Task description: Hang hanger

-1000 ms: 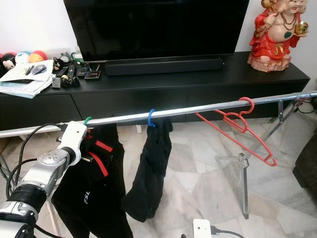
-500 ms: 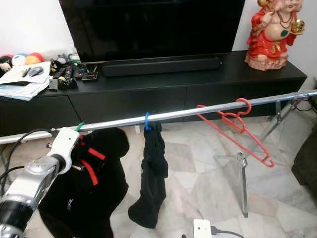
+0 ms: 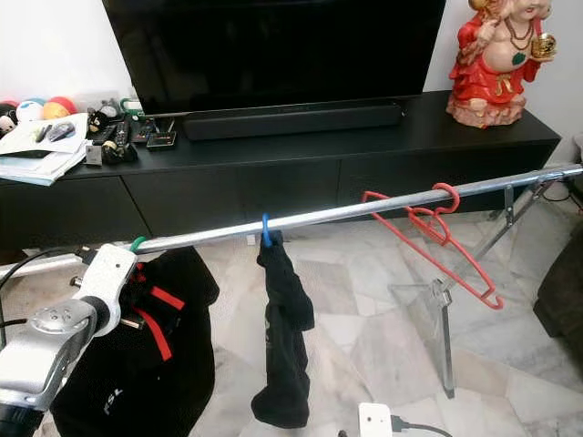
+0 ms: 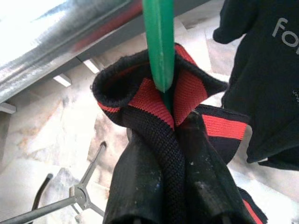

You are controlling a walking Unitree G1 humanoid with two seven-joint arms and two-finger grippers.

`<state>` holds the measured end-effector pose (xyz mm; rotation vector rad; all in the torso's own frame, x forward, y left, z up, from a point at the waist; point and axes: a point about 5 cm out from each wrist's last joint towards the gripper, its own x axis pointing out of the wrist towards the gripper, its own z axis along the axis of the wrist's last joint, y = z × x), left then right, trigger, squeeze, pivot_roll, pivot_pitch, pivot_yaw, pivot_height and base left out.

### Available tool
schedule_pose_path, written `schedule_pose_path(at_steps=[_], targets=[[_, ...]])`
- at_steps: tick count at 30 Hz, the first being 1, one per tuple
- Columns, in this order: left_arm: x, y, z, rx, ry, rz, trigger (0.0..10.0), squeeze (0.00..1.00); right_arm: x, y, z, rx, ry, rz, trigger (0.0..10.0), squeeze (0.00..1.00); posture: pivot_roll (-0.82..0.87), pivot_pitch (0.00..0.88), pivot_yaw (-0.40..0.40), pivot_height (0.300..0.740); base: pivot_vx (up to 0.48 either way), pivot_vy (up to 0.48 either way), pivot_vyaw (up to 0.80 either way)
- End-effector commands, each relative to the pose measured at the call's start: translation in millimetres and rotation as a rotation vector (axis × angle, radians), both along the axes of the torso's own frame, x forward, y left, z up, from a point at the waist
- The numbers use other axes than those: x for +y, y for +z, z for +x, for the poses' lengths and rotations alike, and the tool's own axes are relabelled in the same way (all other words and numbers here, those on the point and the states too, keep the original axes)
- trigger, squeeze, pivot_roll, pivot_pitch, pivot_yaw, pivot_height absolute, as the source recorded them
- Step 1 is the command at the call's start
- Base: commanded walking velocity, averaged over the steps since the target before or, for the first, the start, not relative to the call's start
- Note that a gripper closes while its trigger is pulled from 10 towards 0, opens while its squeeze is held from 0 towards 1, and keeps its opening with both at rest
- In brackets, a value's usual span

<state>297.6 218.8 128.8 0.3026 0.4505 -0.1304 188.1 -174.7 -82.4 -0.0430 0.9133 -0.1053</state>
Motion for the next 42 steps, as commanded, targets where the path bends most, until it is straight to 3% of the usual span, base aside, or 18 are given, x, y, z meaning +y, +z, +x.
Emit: schedule_pose_path(at_steps=[1,10,15,23,25,35,42], targets=[[2.4,-18.7,-12.6,0.115,0.019,-0.008,10.0,0.00,0.7,-2.0,-3.9,0.011,0.000,-0.005,10.0,0.00,0.12,0.103,0.059,0.740,0.000,0.000,0.00],[0.0,-14.3,-20.1,0.092,0.048,0.005,10.0,0.00,-0.8,-1.7,-3.5,0.013,0.004,-0.017,10.0,0.00,0.12,0.104,0.053,0.740,0.000,0.000,0.00],[-4.2,-13.6,-11.3,-0.066,0.048,-0.019,10.0,0.00,-1.4,-1.3,-2.8,0.010,0.007,-0.020,10.0,0.00,0.12,0.104,0.045,0.740,0.000,0.000,0.00],[-2.6,-22.8,-10.2,-0.166,0.104,-0.072,10.0,0.00,-2.1,-1.6,-3.6,0.013,0.014,-0.022,10.0,0.00,0.10,0.107,0.034,0.740,0.000,0.000,0.00],[-2.5,-24.6,-10.9,-0.173,0.114,-0.083,10.0,1.00,-2.8,-1.6,-3.8,0.013,0.014,-0.023,10.0,0.00,0.10,0.106,0.033,0.740,0.000,0.000,0.00],[-5.0,-18.9,-12.6,-0.274,0.103,-0.127,10.0,1.00,-1.5,-1.9,-4.3,0.014,0.021,-0.023,10.0,0.00,0.10,0.097,0.029,0.740,0.000,0.000,0.00],[-5.2,-8.0,-25.6,-0.327,0.080,-0.160,10.0,1.00,-1.7,-2.1,-4.7,0.015,0.028,-0.026,10.0,0.00,0.11,0.081,0.022,0.740,0.000,0.000,0.00]])
